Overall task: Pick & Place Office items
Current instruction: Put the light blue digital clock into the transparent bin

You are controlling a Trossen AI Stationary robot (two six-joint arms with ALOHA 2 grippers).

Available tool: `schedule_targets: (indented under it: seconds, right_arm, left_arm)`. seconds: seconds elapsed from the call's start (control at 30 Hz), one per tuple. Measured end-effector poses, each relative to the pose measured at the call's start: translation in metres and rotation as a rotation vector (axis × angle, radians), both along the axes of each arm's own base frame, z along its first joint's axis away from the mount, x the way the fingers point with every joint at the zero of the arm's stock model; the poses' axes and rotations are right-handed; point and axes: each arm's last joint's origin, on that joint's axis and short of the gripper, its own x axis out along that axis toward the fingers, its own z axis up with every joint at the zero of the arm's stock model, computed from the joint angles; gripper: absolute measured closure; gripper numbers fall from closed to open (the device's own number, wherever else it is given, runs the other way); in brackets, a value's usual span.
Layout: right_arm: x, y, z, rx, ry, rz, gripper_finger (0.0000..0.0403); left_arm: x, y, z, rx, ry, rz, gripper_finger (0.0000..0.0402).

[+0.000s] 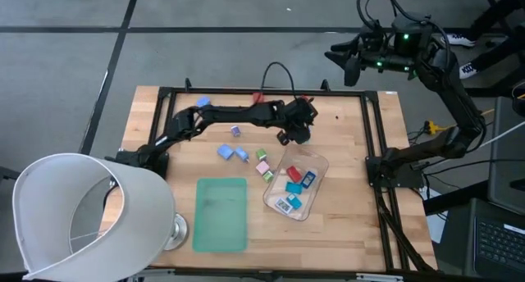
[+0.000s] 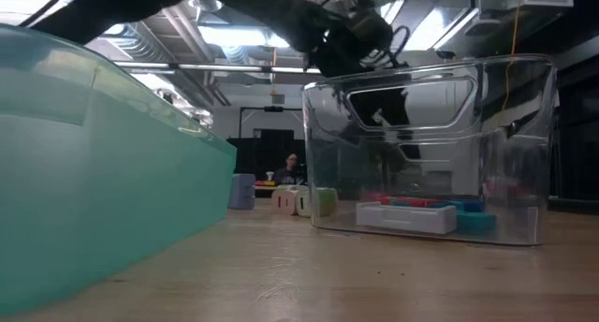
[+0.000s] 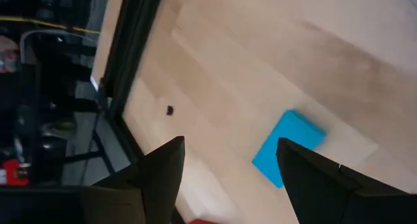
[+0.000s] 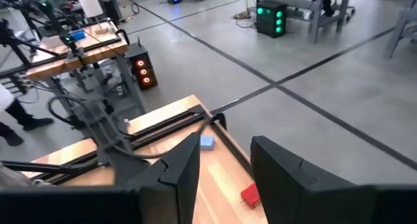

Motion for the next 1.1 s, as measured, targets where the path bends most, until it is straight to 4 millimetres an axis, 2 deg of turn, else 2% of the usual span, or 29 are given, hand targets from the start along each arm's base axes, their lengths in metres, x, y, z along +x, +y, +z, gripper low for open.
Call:
schedule_targets:
  seconds: [0.07,0.13,0.2,0.37,0.43,0.5,0.6,0.67,0.73,0.8,0.97,1.1]
  right_arm:
    - [0.001,0.000,0.000,0.008,-0.001,-0.002,0.0266]
    - [0.001,0.000,0.000,0.007,-0.002,-0.002,0.0266]
    - [0.000,-0.001,0.000,0.006,-0.001,-0.006,0.0266]
    - [0.000,-0.002,0.001,-0.007,-0.013,-0.023,0.0266]
    - [-0.001,-0.004,0.003,-0.015,-0.024,-0.032,0.0266]
    - [-0.001,-0.005,0.004,-0.023,-0.036,-0.038,0.0266]
    - [-0.002,-0.007,0.005,-0.032,-0.049,-0.050,0.0266]
    - [-0.003,-0.009,0.006,-0.040,-0.056,-0.067,0.0266]
    - [-0.003,-0.010,0.007,-0.046,-0.058,-0.084,0.0266]
    - [-0.004,-0.011,0.007,-0.047,-0.058,-0.098,0.0266]
    - [-0.006,-0.013,0.007,-0.048,-0.056,-0.125,0.0266]
    - [-0.006,-0.014,0.007,-0.076,-0.043,-0.114,0.0266]
  left_arm:
    - [0.001,0.004,-0.012,0.009,0.030,0.027,0.0162]
    - [0.002,0.007,-0.023,-0.039,0.036,0.140,0.0162]
    - [0.000,0.009,-0.025,-0.087,0.030,0.258,0.0162]
    - [-0.003,0.015,0.006,-0.146,-0.108,0.357,0.0162]
    - [-0.005,0.021,0.023,-0.220,-0.178,0.457,0.0162]
    - [-0.007,0.031,0.041,-0.380,-0.281,0.647,0.0162]
    - [-0.017,0.045,0.066,-0.775,-0.433,1.019,0.0162]
    - [-0.023,0.051,0.071,-1.027,-0.478,1.220,0.0166]
    - [-0.028,0.055,0.069,-1.208,-0.450,1.352,0.0175]
    - [-0.029,0.054,0.066,-1.311,-0.422,1.423,0.0190]
    - [-0.022,0.039,0.049,-1.358,-0.332,1.455,0.0224]
    - [-0.010,0.027,0.043,-1.438,-0.364,1.461,0.0217]
